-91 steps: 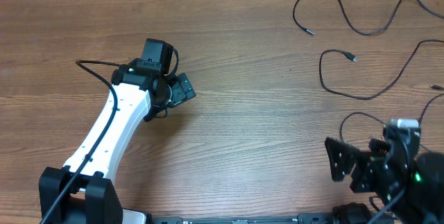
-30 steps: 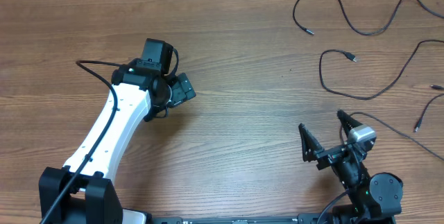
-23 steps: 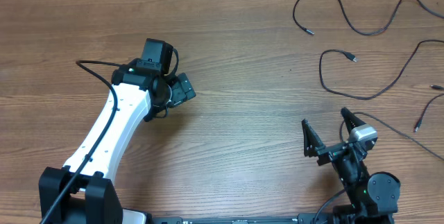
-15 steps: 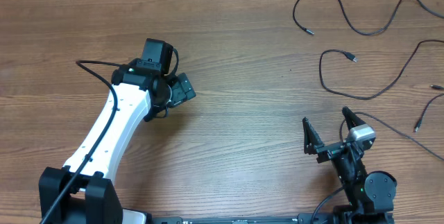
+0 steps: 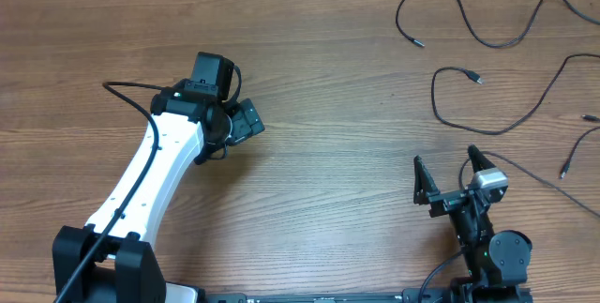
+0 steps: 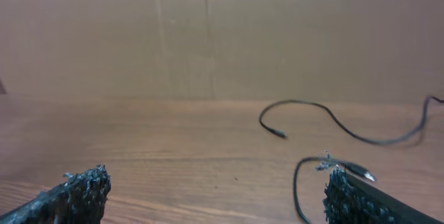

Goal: Untangle cables

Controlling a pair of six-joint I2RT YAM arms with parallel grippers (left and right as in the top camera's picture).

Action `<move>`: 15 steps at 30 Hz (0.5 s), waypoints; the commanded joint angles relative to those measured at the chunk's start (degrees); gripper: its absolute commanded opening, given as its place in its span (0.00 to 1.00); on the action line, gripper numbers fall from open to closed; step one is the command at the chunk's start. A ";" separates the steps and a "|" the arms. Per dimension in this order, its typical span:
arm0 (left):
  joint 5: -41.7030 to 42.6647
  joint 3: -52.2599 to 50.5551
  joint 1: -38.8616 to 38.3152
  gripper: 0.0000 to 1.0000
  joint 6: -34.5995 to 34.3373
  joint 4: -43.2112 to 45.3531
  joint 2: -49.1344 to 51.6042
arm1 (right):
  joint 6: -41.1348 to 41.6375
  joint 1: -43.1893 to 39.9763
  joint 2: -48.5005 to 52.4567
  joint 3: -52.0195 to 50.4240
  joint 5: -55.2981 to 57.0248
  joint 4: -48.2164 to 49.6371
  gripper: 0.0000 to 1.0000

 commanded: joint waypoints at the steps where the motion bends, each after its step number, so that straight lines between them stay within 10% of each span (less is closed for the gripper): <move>1: -0.39 -0.09 -0.11 1.00 -0.39 -0.15 0.57 | -0.33 -0.42 -0.68 -0.61 3.21 -1.42 1.00; 15: -0.39 -0.09 -0.11 1.00 -0.39 -0.13 0.57 | -0.48 -2.25 -0.68 -0.59 5.44 -1.77 1.00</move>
